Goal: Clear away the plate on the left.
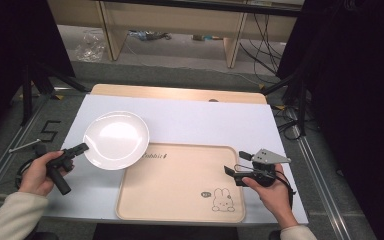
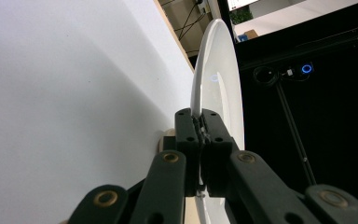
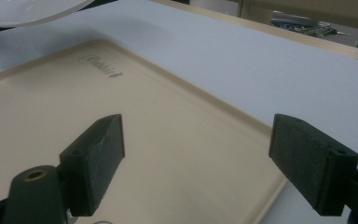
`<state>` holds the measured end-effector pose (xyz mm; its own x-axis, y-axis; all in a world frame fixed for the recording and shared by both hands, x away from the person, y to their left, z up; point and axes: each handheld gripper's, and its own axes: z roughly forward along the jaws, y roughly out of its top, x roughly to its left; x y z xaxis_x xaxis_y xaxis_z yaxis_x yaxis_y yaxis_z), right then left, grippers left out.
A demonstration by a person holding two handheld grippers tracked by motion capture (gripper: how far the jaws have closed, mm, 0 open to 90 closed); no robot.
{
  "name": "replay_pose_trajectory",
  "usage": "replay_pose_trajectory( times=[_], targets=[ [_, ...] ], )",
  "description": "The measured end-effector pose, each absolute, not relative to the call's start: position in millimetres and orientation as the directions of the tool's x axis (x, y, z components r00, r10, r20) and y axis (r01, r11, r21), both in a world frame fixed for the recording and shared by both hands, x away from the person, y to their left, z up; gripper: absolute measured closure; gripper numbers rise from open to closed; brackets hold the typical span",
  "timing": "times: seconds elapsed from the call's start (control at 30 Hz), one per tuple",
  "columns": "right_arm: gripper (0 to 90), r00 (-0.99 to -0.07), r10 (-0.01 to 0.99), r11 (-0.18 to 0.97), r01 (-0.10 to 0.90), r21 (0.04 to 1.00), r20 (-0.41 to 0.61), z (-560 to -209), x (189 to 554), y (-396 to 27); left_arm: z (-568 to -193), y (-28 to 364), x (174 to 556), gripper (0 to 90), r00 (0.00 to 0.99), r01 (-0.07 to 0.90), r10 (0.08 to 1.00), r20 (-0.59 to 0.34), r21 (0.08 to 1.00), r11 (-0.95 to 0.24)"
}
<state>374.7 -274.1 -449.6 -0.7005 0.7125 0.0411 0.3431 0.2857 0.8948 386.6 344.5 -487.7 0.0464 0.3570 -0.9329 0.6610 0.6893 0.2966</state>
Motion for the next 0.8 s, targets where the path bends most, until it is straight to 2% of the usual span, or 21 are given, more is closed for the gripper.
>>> replay_pose_trajectory(
  times=[0.8],
  targets=[
    [19.0,-0.701,0.712,0.288,0.346,0.893,0.041,-449.4,374.3,-274.2,-486.5,334.9,386.4,86.5,0.064,0.686,0.356,-0.932,0.300,0.663]
  ],
)
